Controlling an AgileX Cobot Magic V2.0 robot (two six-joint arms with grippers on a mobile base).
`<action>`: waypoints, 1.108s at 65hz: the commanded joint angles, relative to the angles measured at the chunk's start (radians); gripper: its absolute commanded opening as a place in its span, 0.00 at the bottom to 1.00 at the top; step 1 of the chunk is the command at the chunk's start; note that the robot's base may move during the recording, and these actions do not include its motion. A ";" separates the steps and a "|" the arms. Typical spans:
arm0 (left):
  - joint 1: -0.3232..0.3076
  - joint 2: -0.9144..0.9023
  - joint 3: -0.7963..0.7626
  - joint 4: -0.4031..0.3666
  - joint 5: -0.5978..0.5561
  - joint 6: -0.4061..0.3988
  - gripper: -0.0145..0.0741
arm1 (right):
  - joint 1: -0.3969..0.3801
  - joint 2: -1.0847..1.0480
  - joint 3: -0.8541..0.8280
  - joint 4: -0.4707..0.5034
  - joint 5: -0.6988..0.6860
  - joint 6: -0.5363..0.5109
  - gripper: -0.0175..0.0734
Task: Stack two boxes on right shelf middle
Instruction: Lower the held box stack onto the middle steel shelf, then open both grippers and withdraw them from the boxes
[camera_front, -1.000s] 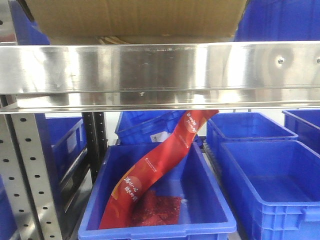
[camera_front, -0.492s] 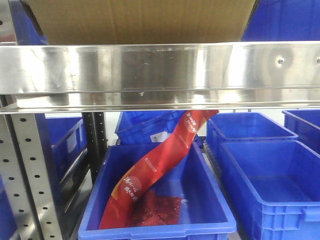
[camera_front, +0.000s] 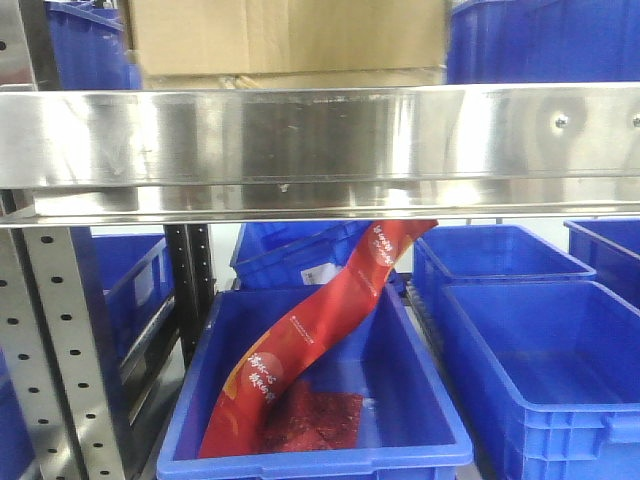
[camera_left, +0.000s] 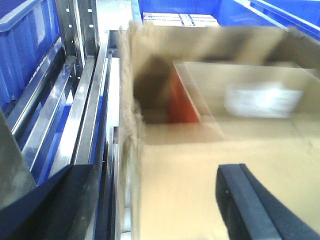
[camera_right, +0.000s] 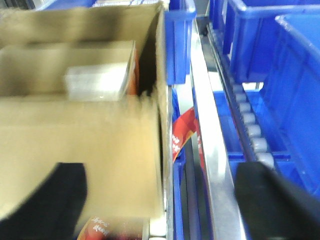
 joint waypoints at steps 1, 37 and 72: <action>0.000 -0.019 -0.012 -0.002 0.003 -0.005 0.50 | -0.007 -0.019 -0.011 -0.011 0.007 0.002 0.45; 0.000 -0.184 0.200 -0.194 -0.071 0.224 0.06 | -0.014 -0.159 0.159 0.037 -0.083 -0.079 0.01; 0.241 -0.682 1.025 -0.366 -0.574 0.214 0.06 | -0.286 -0.629 0.973 0.103 -0.673 -0.037 0.01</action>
